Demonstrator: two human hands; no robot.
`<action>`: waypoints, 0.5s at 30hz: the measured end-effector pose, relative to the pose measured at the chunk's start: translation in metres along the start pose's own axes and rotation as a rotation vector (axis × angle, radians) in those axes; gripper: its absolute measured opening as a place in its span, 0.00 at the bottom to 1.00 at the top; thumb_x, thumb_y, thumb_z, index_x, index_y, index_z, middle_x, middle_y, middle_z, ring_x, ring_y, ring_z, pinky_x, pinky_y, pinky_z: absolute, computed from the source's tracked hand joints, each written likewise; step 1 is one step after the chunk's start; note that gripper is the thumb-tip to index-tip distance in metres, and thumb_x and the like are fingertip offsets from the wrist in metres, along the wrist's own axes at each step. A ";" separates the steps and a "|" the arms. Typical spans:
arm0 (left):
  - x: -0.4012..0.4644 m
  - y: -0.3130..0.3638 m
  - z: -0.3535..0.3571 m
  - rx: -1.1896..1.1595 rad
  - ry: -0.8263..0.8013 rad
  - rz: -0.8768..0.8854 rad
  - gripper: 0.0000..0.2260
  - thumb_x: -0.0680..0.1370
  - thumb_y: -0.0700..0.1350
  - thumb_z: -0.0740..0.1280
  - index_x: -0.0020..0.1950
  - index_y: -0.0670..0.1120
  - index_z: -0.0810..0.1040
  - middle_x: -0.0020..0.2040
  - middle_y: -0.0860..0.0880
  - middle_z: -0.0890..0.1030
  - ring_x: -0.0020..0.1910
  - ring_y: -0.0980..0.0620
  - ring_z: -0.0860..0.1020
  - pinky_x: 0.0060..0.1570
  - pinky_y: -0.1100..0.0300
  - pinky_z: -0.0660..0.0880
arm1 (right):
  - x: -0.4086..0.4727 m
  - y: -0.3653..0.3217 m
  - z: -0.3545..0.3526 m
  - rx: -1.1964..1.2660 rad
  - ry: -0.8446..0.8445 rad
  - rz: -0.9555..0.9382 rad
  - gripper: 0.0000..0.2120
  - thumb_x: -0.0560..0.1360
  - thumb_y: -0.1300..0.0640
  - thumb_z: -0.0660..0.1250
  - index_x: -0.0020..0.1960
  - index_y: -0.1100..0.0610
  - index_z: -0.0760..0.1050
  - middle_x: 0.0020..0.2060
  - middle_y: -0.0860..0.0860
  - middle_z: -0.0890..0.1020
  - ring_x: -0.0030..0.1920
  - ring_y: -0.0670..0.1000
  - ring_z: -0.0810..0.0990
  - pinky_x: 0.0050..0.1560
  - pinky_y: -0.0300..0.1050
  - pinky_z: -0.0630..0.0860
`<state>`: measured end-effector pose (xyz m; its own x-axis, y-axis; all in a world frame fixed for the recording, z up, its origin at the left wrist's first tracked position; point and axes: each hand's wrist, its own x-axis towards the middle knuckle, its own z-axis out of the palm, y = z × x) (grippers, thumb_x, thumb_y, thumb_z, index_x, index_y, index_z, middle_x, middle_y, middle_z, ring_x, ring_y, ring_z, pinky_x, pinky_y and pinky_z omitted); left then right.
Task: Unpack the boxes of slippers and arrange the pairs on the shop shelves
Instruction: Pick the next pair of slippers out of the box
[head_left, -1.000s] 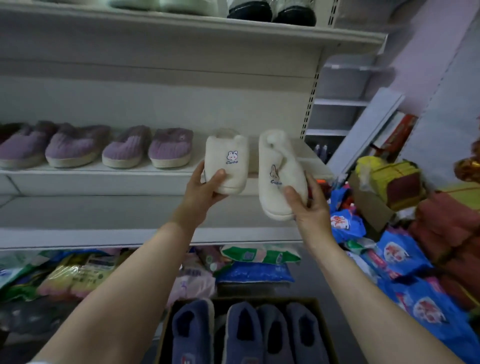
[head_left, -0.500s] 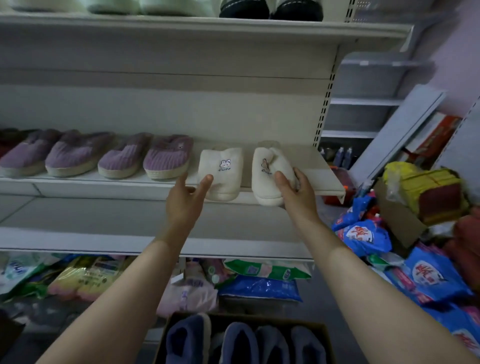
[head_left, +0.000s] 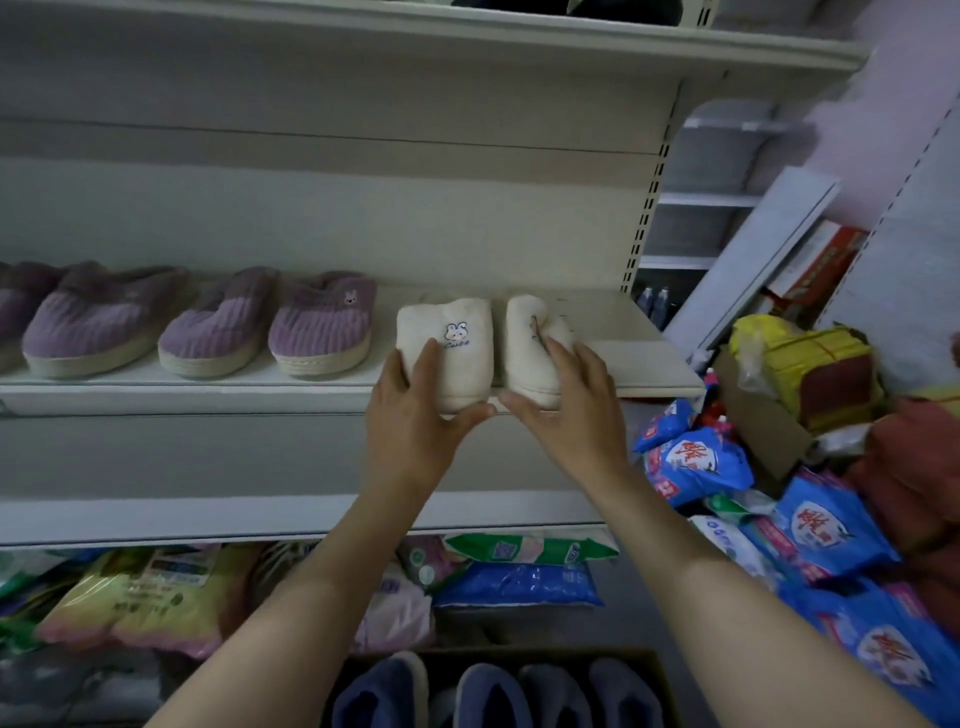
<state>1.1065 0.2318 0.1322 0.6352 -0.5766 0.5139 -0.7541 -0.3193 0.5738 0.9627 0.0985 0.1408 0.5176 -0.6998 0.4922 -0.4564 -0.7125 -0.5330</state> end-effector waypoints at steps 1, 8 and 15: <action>0.006 -0.004 0.000 0.007 -0.003 -0.006 0.44 0.66 0.74 0.63 0.76 0.50 0.66 0.70 0.37 0.69 0.64 0.36 0.72 0.59 0.42 0.75 | 0.003 0.001 0.005 0.003 0.007 0.000 0.41 0.69 0.33 0.71 0.76 0.49 0.66 0.73 0.55 0.67 0.73 0.59 0.66 0.67 0.55 0.71; 0.037 -0.018 0.006 0.050 0.012 -0.049 0.41 0.67 0.62 0.77 0.76 0.48 0.68 0.72 0.31 0.66 0.70 0.32 0.69 0.64 0.44 0.69 | 0.033 0.000 0.028 -0.039 -0.004 -0.013 0.40 0.70 0.38 0.74 0.76 0.54 0.67 0.74 0.59 0.67 0.73 0.61 0.67 0.70 0.54 0.68; 0.044 -0.019 0.002 0.068 -0.060 -0.072 0.40 0.70 0.61 0.74 0.78 0.50 0.64 0.77 0.32 0.61 0.74 0.35 0.64 0.67 0.45 0.65 | 0.044 -0.012 0.034 -0.114 -0.074 0.007 0.40 0.73 0.39 0.72 0.78 0.54 0.63 0.76 0.60 0.63 0.76 0.61 0.62 0.71 0.52 0.65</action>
<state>1.1483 0.2115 0.1429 0.6784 -0.5938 0.4325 -0.7179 -0.4108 0.5620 1.0159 0.0783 0.1452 0.5642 -0.7021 0.4345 -0.5374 -0.7118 -0.4523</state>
